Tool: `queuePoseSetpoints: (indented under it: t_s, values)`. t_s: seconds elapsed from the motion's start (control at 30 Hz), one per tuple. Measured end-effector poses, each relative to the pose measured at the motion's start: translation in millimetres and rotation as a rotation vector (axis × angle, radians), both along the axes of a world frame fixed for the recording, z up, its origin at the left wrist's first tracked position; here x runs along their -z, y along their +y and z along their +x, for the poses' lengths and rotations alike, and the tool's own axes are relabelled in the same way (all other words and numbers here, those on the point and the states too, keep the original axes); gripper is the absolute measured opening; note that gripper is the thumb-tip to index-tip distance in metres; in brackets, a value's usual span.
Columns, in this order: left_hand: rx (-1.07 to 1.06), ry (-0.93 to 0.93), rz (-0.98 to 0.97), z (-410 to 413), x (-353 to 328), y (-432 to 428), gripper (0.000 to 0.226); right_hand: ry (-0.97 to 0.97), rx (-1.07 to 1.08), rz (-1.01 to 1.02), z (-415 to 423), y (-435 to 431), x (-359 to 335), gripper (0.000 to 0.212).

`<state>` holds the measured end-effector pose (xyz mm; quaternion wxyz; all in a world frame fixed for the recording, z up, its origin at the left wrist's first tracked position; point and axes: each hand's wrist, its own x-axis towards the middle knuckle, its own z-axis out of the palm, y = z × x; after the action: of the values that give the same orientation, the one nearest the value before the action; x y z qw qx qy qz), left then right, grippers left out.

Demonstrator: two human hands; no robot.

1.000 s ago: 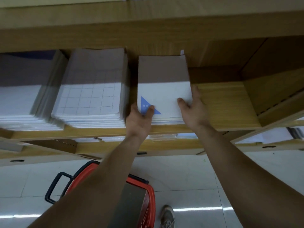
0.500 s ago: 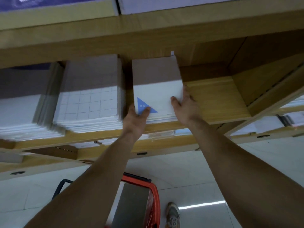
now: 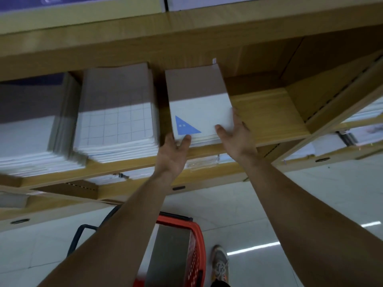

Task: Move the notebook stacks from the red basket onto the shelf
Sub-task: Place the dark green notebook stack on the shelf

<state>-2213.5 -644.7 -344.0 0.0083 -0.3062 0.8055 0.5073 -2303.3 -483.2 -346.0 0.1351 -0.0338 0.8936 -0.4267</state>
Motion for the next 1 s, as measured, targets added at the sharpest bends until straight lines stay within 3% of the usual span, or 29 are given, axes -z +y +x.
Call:
queuePoseSetpoints:
  t_s: [0.13, 0.23, 0.37, 0.5, 0.57, 0.77, 1.0]
  values:
    - [0.110, 0.029, -0.044, 63, 11, -6, 0.050, 0.055, 0.133, 0.034, 79, 15, 15, 0.081]
    - [0.260, -0.022, -0.180, 129, 36, -24, 0.046, -0.076, 0.122, 0.180, 154, 21, 50, 0.082]
    - [0.487, -0.306, -0.296, 198, 97, -71, 0.050, -0.322, 0.095, 0.415, 242, 6, 104, 0.080]
    - [0.616, -0.504, -0.330, 251, 172, -115, 0.051, -0.473, 0.116, 0.409, 314, -23, 169, 0.072]
    - [0.617, -0.590, -0.310, 276, 213, -131, 0.056, -0.510, 0.095, 0.417, 344, -38, 204, 0.066]
    - [0.538, -0.695, -0.200, 328, 333, -140, 0.057, -0.574, 0.063, 0.424, 401, -57, 321, 0.075]
    - [0.470, -0.748, -0.121, 365, 452, -138, 0.067, -0.668, 0.206, 0.301, 418, -78, 449, 0.076]
